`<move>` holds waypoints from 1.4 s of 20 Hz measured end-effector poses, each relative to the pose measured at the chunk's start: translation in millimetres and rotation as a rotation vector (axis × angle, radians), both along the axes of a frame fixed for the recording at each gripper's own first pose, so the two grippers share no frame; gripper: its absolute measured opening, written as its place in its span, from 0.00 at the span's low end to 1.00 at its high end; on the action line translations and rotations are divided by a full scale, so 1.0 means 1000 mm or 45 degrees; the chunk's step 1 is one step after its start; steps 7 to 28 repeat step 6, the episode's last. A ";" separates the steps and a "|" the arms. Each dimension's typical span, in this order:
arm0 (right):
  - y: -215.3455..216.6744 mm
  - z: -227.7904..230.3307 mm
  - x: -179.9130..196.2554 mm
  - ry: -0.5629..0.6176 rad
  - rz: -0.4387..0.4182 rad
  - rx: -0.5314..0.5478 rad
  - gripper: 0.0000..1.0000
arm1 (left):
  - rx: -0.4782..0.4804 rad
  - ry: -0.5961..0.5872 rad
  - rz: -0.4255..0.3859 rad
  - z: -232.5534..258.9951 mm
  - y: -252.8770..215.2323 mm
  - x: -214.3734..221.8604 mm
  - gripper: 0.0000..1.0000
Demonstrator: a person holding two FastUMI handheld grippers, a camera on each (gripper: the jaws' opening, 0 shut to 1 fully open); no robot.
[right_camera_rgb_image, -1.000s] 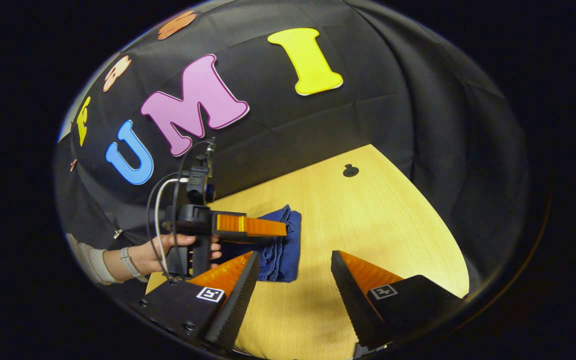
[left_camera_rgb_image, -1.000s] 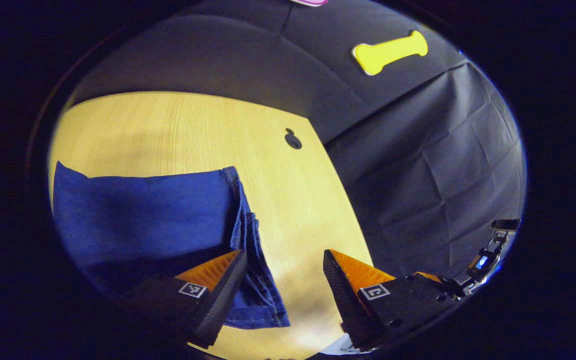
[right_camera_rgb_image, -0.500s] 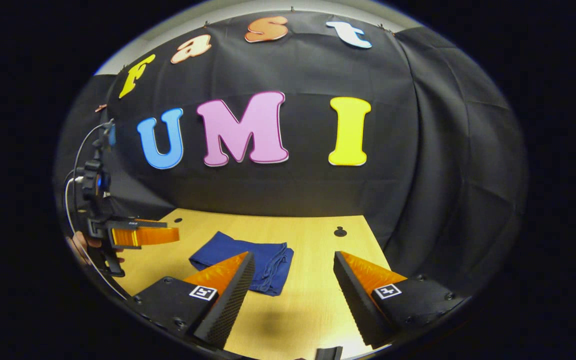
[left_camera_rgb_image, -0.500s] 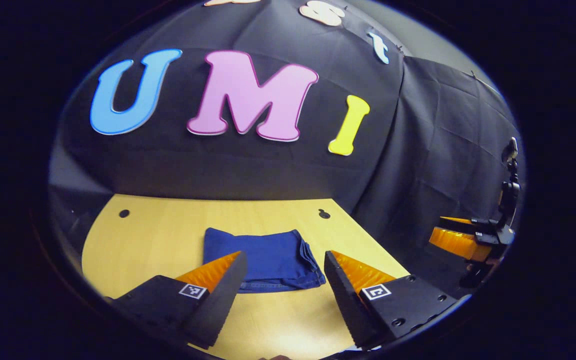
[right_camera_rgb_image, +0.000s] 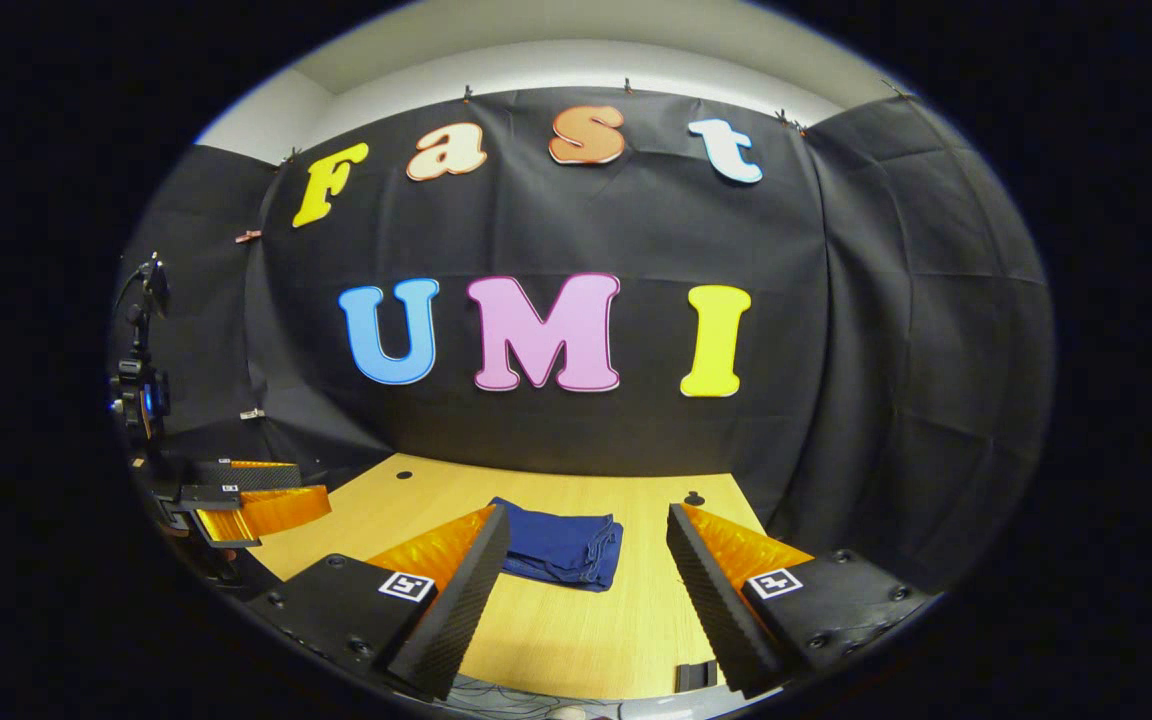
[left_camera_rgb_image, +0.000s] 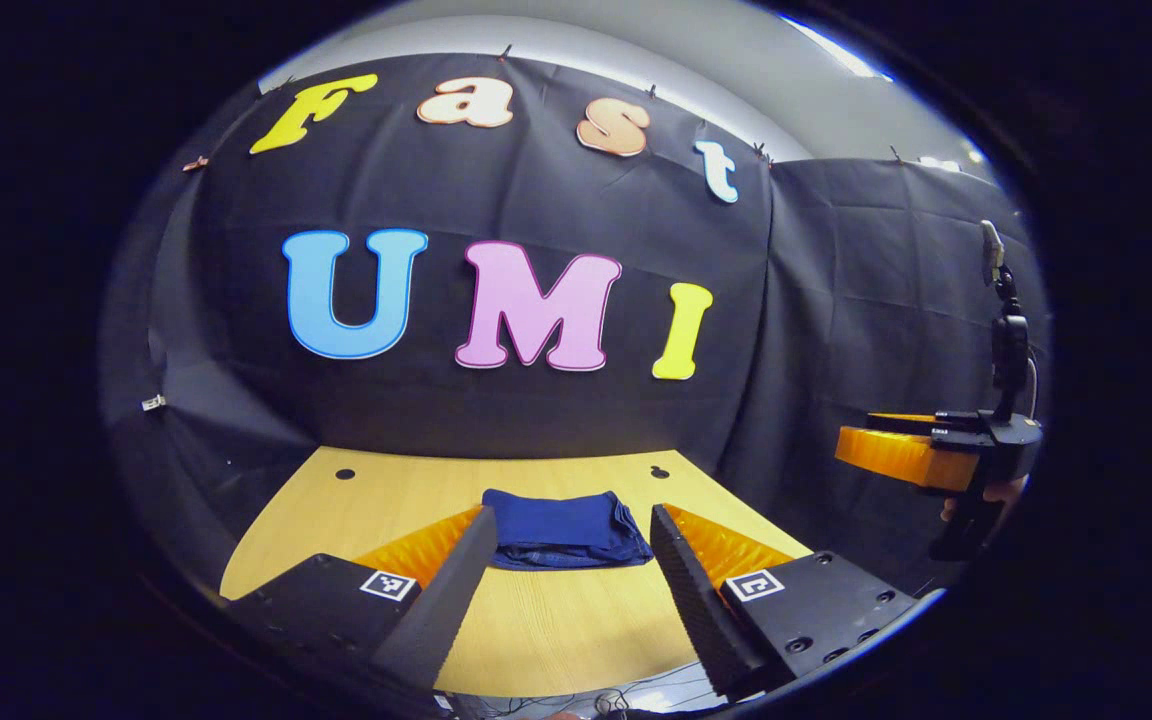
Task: Grasp the waist and the cuffs of the jeans and fold them to make the two legs overlap; first hold the waist and fold one-third of the jeans toward the cuffs, then hold the cuffs and fold the remaining one-third in the same direction to finish folding.
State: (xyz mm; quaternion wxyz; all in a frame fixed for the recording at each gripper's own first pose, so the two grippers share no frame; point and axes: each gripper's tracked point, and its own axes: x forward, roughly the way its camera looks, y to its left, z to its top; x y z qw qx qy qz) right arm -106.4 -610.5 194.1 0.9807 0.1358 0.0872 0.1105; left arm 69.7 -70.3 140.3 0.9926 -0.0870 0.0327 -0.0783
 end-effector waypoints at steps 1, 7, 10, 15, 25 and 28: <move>-0.002 0.004 -0.006 -0.017 -0.010 -0.016 0.97 | -0.005 -0.018 0.008 0.005 0.003 -0.007 0.96; 0.004 0.018 -0.020 -0.079 -0.004 -0.062 0.96 | 0.067 -0.057 0.071 0.016 0.014 -0.025 0.96; 0.004 0.018 -0.020 -0.079 -0.004 -0.062 0.96 | 0.067 -0.057 0.071 0.016 0.014 -0.025 0.96; 0.004 0.018 -0.020 -0.079 -0.004 -0.062 0.96 | 0.067 -0.057 0.071 0.016 0.014 -0.025 0.96; 0.004 0.018 -0.020 -0.079 -0.004 -0.062 0.96 | 0.067 -0.057 0.071 0.016 0.014 -0.025 0.96; 0.004 0.018 -0.020 -0.079 -0.004 -0.062 0.96 | 0.067 -0.057 0.071 0.016 0.014 -0.025 0.96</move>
